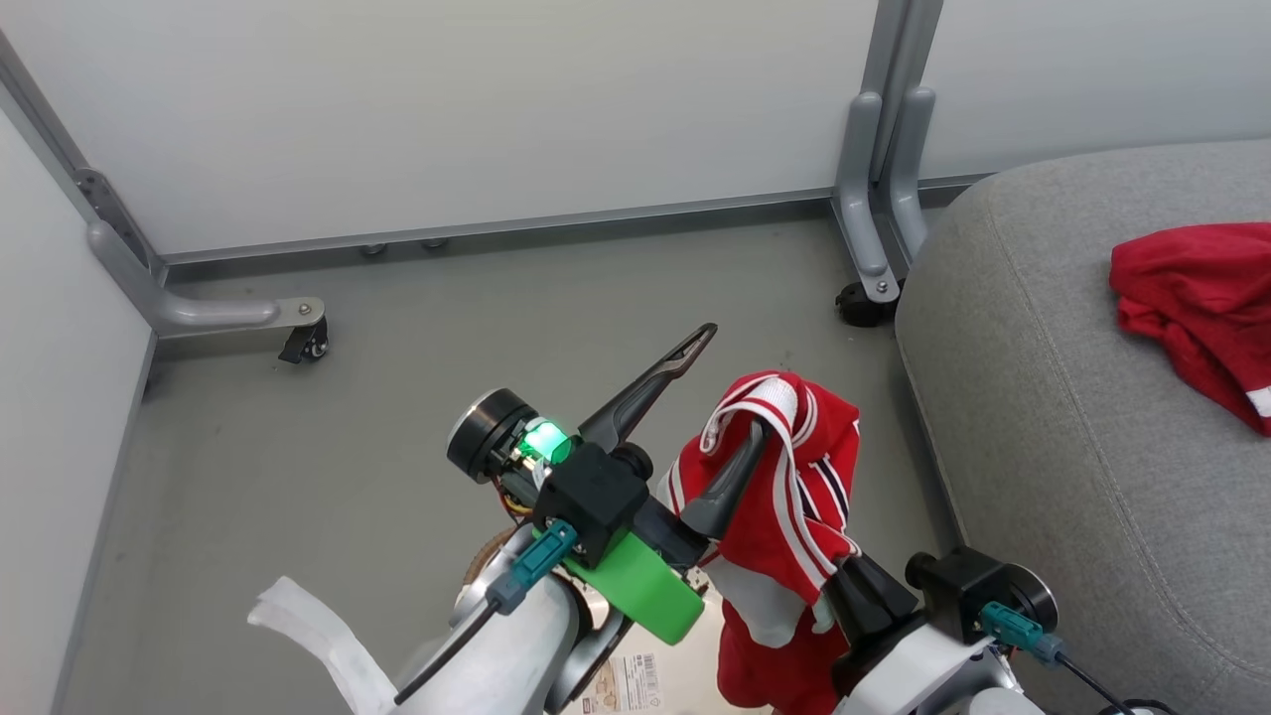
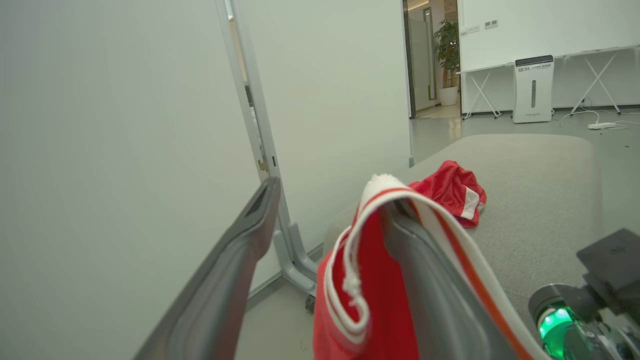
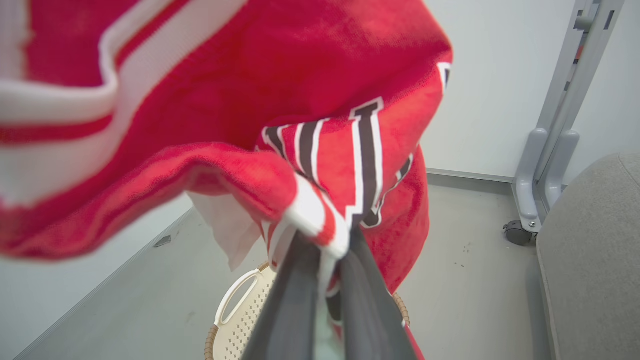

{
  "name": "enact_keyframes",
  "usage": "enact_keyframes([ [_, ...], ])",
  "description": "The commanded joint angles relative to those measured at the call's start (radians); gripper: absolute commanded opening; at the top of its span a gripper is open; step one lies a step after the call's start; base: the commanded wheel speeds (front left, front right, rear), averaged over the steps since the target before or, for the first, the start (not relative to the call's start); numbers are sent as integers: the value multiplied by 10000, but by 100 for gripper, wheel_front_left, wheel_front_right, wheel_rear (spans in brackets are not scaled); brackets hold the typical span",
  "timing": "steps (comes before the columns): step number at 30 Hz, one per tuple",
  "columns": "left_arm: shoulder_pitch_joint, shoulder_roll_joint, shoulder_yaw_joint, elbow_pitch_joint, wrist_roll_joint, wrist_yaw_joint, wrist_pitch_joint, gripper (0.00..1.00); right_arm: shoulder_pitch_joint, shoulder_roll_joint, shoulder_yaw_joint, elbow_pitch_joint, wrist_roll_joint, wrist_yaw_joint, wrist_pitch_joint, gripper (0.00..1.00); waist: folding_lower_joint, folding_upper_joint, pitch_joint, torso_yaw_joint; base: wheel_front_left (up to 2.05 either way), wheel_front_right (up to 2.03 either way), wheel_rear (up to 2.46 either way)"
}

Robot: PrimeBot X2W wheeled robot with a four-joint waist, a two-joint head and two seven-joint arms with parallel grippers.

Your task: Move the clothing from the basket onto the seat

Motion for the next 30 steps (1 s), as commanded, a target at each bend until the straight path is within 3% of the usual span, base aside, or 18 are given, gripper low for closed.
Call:
enact_keyframes([
  [1,65,70,-5,15,-25,-3,-12,100,66,-35,-43,-52,15,-15,-1,0,0,0,16,-12,0,0,0],
  [15,269,369,-115,238,-158,82,289,100,142,81,-451,-430,-131,-15,-1,0,0,0,118,-180,0,0,0],
  [30,1110,1027,-459,529,-442,-100,-34,100,373,322,-1481,-1355,285,-15,-1,0,0,0,576,-1108,0,0,0],
])
